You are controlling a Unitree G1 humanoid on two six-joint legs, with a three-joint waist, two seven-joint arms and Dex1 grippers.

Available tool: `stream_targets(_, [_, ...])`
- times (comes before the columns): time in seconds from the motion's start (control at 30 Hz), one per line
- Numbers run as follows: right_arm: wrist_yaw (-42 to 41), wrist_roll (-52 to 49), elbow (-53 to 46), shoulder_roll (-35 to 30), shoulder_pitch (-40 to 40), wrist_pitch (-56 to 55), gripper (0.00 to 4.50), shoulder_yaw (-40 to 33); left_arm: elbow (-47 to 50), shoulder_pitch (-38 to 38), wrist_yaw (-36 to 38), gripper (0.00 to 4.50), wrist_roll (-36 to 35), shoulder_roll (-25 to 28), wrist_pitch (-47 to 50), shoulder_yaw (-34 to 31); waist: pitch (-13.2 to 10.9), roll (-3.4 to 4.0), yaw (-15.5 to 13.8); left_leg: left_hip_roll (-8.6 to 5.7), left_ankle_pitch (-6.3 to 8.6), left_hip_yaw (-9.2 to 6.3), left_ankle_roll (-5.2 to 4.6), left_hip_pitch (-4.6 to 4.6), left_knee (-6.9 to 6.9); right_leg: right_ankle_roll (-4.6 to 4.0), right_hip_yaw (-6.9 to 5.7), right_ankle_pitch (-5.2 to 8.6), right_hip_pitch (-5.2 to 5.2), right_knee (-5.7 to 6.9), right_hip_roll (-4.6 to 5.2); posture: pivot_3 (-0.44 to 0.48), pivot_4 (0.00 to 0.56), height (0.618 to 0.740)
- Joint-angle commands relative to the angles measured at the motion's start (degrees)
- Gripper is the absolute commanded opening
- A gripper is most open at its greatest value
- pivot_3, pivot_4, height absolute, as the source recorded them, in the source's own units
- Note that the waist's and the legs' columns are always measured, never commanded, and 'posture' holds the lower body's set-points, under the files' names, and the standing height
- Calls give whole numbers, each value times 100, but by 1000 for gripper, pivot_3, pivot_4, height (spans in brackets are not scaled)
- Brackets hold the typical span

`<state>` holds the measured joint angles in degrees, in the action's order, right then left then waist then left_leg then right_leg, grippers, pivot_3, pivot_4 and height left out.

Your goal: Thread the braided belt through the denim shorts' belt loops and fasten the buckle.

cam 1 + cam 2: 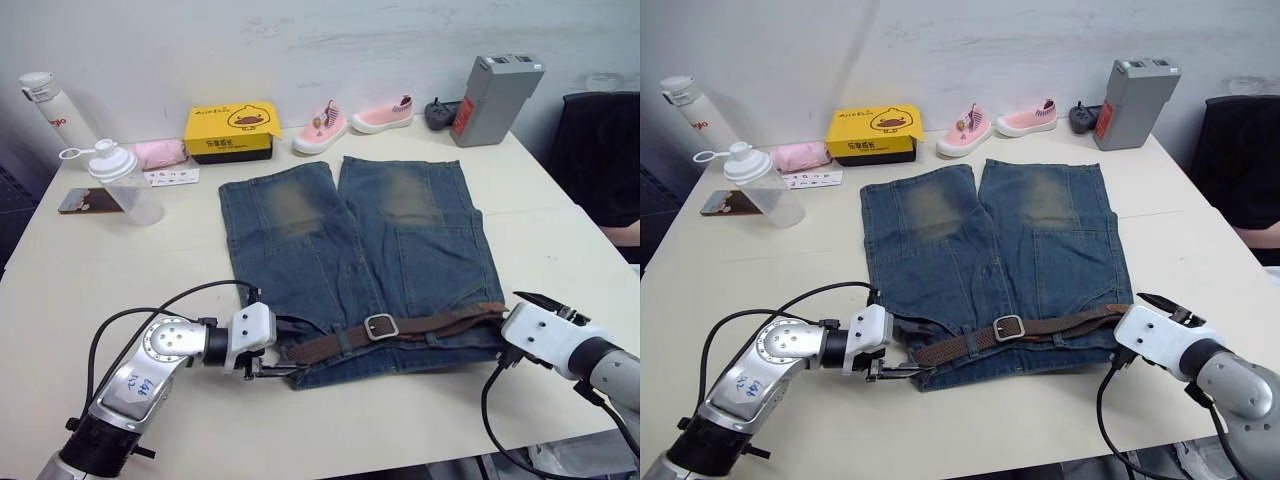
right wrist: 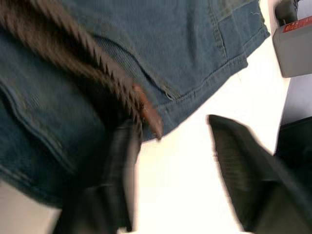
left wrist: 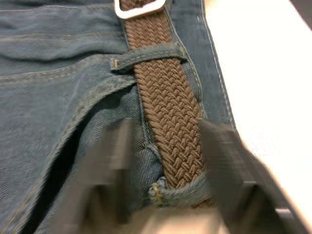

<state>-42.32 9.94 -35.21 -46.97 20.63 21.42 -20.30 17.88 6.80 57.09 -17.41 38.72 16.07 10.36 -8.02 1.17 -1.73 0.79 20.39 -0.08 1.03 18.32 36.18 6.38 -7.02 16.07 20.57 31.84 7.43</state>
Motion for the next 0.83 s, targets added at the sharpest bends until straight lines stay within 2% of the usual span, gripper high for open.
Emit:
stream_targets(0.03, [-1039,-1334,-510,-142,31,824,4456,-1196,557,-16,-5,4296,-756,136,446,-710,-10,3,3,0,1,-1,-1,0,1,0,1,0,0,1,0,0,150,739])
stream_targets(0.13, [-2403,-2697,-549,-639,127,1885,4486,-2533,752,-29,-52,4404,-1259,310,902,-1279,-28,27,4,3,1,-19,-3,-1,6,3,6,-2,-1,5,0,0,150,739])
stream_targets(0.23, [-2823,-3799,-266,-1047,-362,2698,4486,-3133,924,-120,-211,4404,-1466,406,1100,-1687,-30,23,18,7,18,-20,-34,-12,5,-1,7,0,-9,5,-8,0,150,739])
stream_targets(0.3, [-2387,-4227,271,-1065,-1280,2838,4486,-2971,1074,-218,-457,4404,-1534,366,1231,-1910,-38,12,39,10,19,-25,-35,-15,4,-4,9,2,-9,5,-8,0,150,739])
stream_targets(0.37, [-2070,-4262,652,-1002,-1786,2770,4486,-2661,1182,-303,-674,4404,-1501,315,1289,-1988,-44,7,32,8,19,-29,-34,-17,4,-11,14,1,-7,2,-2,0,150,739])
stream_targets(0.53, [-1710,-4009,1031,-863,-1910,2297,4486,-1952,1501,-527,-1070,4404,-1460,165,1306,-2021,-35,16,-26,-9,3,-13,-6,-9,4,-9,21,0,0,2,-2,0,150,739])
stream_targets(0.83, [-1468,-4036,1222,-866,-1945,2064,4486,-1650,1546,-477,-1219,4404,-1559,51,1409,-1912,-46,15,-62,-5,0,17,-2,-4,7,14,34,-12,-5,-10,-5,0,150,739])
